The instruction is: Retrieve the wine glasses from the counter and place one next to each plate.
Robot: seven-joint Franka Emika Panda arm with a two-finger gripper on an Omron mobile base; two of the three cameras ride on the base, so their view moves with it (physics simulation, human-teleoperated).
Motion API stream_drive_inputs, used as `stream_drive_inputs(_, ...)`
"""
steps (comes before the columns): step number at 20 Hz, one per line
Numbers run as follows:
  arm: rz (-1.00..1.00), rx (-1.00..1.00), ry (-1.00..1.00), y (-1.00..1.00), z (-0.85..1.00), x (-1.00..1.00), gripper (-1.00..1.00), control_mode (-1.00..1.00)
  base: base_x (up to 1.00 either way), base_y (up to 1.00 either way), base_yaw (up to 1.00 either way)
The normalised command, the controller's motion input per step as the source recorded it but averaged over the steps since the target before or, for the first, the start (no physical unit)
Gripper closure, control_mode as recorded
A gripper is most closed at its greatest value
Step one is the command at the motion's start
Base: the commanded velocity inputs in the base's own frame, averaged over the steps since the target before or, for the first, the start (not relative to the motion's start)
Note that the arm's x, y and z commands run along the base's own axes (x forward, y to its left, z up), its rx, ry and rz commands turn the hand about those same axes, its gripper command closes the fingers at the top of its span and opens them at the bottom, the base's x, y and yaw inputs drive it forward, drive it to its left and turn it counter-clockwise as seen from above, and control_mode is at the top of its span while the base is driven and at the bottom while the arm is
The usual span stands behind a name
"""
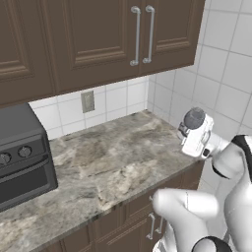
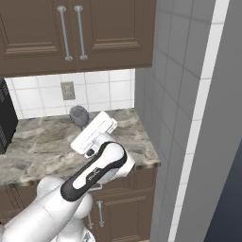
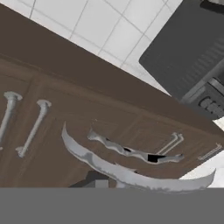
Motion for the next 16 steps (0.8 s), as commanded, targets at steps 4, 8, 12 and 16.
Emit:
stream_drive_inputs(4, 0.13, 0.02, 0.00, 0.03, 0.61, -1.00, 1.00, -1.00, 0.00, 0.00, 0.00)
stream_drive_inputs(8, 0.04, 0.00, 0.00, 0.04, 0.15, -0.25, 1.00, 1.00, -0.75, 0.16, 0.13)
stream_drive_inputs(12, 0.00, 0.00, 0.00, 0.00, 0.00, 0.00, 1.00, 1.00, -1.00, 0.41, 0.19)
stream_drive_inputs(16, 0.00, 0.00, 0.00, 0.00, 0.00, 0.00, 1.00, 1.00, -0.59, 0.75, 0.12)
